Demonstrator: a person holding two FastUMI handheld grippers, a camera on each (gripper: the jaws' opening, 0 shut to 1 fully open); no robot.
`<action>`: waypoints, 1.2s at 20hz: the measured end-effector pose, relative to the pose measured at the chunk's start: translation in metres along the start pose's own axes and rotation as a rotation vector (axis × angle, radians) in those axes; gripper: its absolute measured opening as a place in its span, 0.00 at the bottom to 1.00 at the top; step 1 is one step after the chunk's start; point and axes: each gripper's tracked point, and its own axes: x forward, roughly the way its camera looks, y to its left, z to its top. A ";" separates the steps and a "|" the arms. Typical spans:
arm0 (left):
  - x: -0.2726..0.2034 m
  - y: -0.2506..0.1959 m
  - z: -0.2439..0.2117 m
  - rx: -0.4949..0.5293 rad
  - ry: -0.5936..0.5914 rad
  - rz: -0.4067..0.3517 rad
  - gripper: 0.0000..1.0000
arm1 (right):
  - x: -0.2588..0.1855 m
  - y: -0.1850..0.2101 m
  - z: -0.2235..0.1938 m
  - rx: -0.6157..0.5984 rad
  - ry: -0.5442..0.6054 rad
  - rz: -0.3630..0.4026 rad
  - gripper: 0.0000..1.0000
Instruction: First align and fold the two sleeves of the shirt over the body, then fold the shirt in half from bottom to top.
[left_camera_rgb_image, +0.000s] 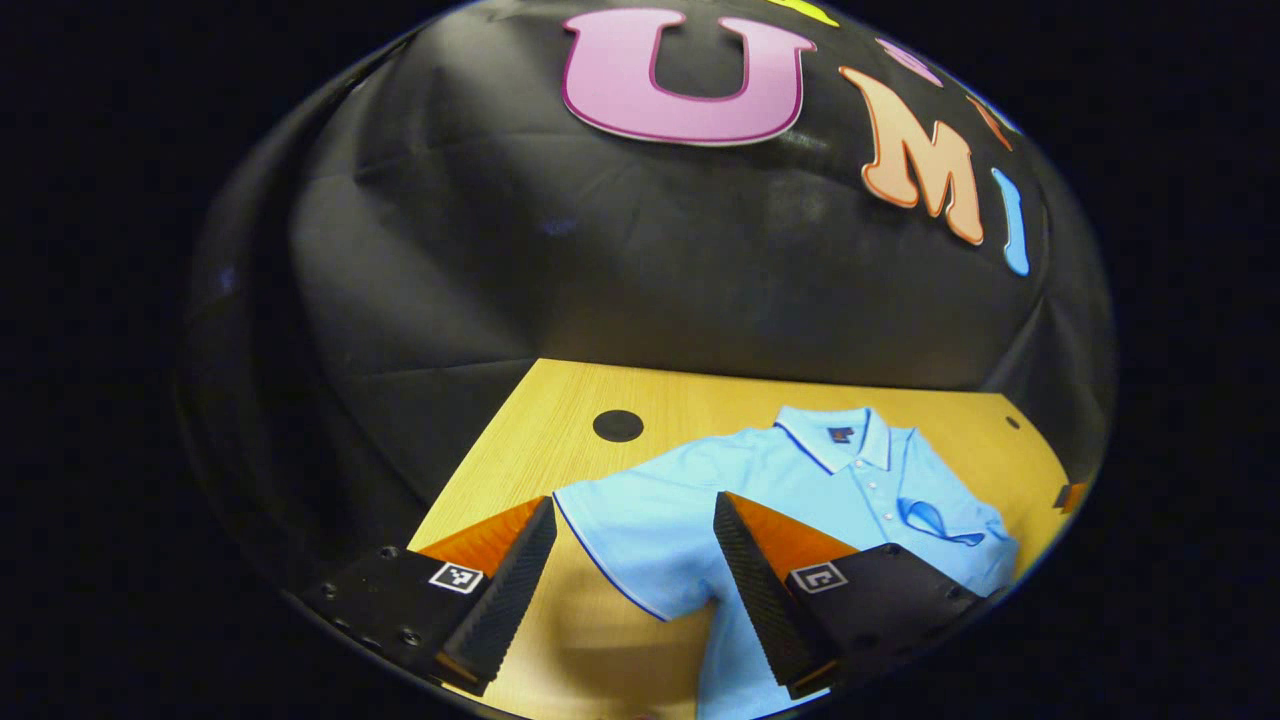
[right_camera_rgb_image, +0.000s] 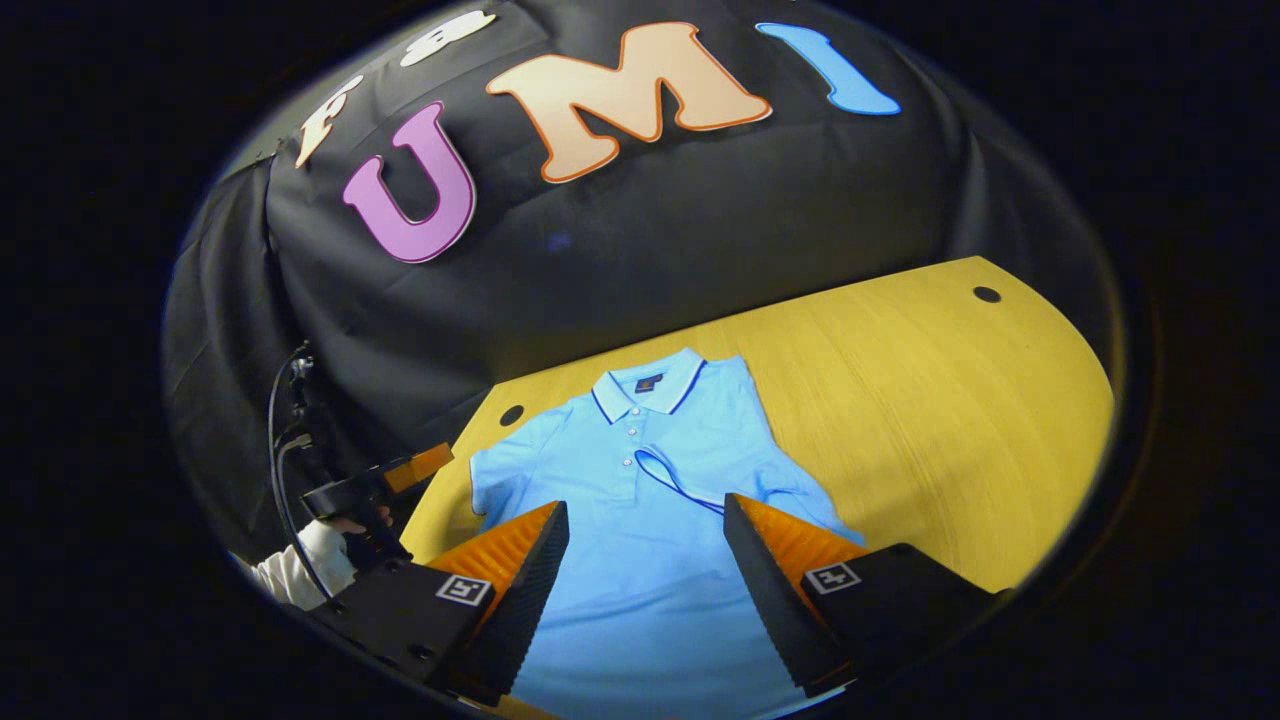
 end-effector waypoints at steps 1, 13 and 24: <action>0.010 0.000 -0.004 0.002 0.019 -0.009 0.95 | -0.007 -0.005 -0.001 0.006 -0.005 -0.027 0.97; 0.073 0.022 -0.040 0.031 0.154 -0.018 0.93 | -0.069 -0.039 0.004 0.084 -0.066 -0.230 0.97; 0.074 0.009 -0.040 0.011 0.146 -0.053 0.00 | -0.065 -0.032 0.005 0.081 -0.064 -0.229 0.97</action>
